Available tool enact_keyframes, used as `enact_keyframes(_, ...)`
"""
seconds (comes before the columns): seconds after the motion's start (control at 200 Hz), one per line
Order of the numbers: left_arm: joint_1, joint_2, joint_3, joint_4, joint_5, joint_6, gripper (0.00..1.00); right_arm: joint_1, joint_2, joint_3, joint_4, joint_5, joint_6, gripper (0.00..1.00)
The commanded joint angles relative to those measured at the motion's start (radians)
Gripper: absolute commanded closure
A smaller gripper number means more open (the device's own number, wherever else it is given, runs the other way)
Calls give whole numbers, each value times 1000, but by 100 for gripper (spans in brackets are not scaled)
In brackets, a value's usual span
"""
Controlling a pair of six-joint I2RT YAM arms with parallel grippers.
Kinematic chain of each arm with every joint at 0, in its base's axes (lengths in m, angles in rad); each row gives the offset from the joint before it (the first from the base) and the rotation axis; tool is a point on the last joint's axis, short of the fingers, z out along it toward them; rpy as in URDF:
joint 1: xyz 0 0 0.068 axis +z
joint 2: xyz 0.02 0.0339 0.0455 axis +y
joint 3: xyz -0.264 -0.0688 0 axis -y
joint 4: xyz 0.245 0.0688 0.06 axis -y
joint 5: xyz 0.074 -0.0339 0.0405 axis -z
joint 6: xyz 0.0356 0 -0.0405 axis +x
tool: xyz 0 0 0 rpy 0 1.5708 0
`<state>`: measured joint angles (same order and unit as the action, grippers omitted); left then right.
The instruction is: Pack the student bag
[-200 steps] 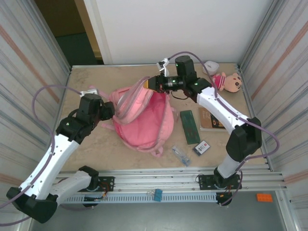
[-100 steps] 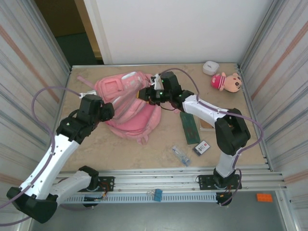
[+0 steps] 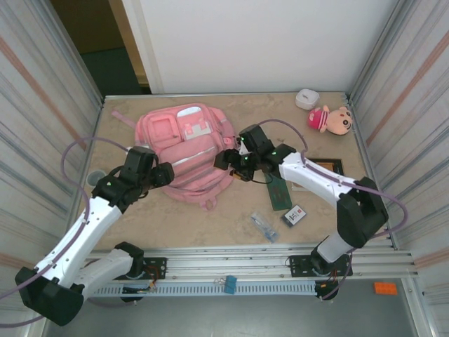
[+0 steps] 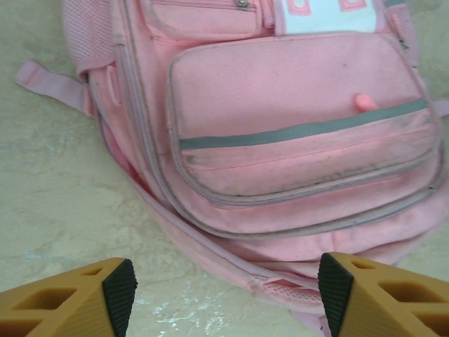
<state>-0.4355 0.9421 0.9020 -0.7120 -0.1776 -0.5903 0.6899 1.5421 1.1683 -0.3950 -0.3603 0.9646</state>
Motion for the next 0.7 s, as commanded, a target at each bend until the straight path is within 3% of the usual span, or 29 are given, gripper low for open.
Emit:
enact_keyframes(0.0, 5, -2, -7, 61, 83, -20, 30, -3, -82, -19, -168, 56, -51, 25)
enact_keyframes(0.13, -10, 32, -18, 125, 172, -47, 32, -42, -164, -10, -336, 74, -156, 24)
enact_keyframes(0.251, -107, 88, -17, 184, 163, -46, 32, -140, -232, -13, -534, 153, -278, 24)
enact_keyframes(0.366, -191, 158, -5, 231, 145, -42, 31, -272, -293, -41, -699, 257, -405, 22)
enact_keyframes(0.456, -232, 217, 6, 265, 150, -58, 30, -400, -330, -84, -735, 271, -475, 21)
enact_keyframes(0.586, -276, 303, 28, 340, 174, -60, 31, -636, -379, -163, -682, 139, -522, 20)
enact_keyframes(0.692, -290, 387, 77, 365, 188, -47, 30, -864, -410, -257, -545, -96, -482, 20)
